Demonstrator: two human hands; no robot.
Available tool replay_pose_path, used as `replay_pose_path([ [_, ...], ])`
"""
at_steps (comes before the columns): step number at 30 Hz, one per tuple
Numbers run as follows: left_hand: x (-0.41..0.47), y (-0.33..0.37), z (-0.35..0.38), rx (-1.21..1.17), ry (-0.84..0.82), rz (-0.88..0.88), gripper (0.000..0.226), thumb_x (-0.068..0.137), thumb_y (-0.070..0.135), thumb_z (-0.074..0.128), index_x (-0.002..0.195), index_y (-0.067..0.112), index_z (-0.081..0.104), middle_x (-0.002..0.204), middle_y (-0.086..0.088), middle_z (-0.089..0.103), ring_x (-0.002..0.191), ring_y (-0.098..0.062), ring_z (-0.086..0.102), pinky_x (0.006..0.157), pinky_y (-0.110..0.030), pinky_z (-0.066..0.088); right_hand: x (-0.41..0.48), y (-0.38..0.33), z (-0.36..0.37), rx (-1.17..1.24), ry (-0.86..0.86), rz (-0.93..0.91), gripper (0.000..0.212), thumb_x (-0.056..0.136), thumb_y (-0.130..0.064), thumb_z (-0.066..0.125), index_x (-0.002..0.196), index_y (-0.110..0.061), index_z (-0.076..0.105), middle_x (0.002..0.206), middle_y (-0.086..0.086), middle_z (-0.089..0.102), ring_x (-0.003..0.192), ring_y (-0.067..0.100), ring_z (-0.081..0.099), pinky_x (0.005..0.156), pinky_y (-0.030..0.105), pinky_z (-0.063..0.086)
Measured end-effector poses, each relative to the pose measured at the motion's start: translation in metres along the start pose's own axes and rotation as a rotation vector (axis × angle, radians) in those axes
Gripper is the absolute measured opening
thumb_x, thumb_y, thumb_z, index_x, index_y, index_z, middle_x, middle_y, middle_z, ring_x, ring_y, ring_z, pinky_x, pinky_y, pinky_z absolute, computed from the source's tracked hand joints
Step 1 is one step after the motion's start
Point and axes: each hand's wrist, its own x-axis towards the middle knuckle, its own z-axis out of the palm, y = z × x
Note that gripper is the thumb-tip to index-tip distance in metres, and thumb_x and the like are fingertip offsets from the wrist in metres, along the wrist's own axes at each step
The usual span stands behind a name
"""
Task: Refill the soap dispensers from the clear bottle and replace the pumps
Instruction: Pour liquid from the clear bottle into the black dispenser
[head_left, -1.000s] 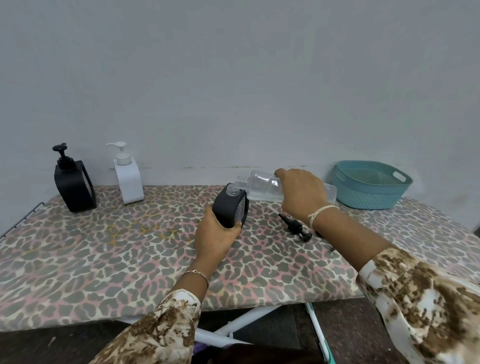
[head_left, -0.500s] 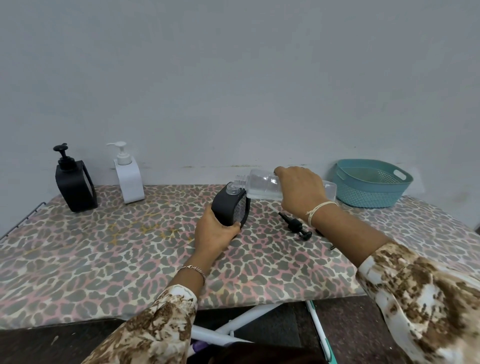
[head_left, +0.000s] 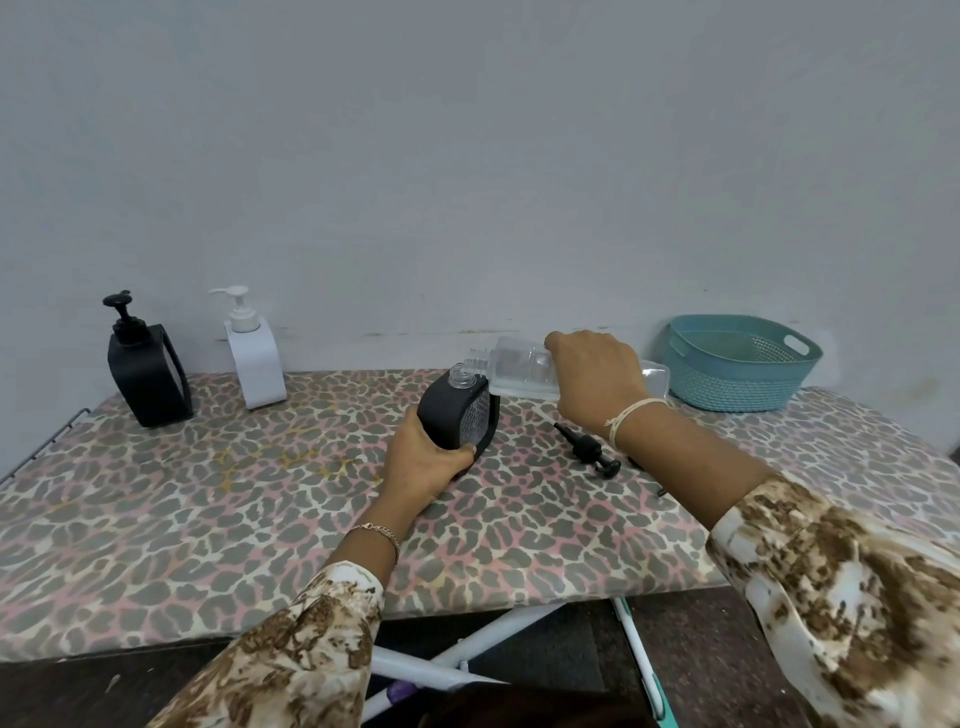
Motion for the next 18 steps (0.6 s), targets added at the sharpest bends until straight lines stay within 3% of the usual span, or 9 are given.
replay_pose_path([
  [6,-0.0006,0.0007,-0.0016,-0.020,-0.007,-0.014,0.073,0.063,0.014,0.086,0.128,0.016,0.052,0.121,-0.001,0.065,0.111,-0.019,0.061,0.096,-0.036,0.051,-0.0015,-0.0018,-0.0030,-0.014,-0.004,-0.004,0.027,0.080,0.003,0.057,0.102,-0.012,0.054,0.088,0.004,0.056,0.074,0.021,0.044,0.064,0.030,0.035],
  [18,-0.0028,0.0021,-0.0016,-0.011,-0.003,0.002,0.074,0.064,0.012,0.086,0.129,0.014,0.051,0.122,-0.002,0.064,0.112,-0.019,0.060,0.094,-0.029,0.048,-0.0033,-0.0014,-0.0029,-0.003,-0.018,-0.007,0.029,0.079,0.003,0.057,0.104,-0.012,0.056,0.096,0.006,0.061,0.075,0.021,0.043,0.064,0.031,0.036],
])
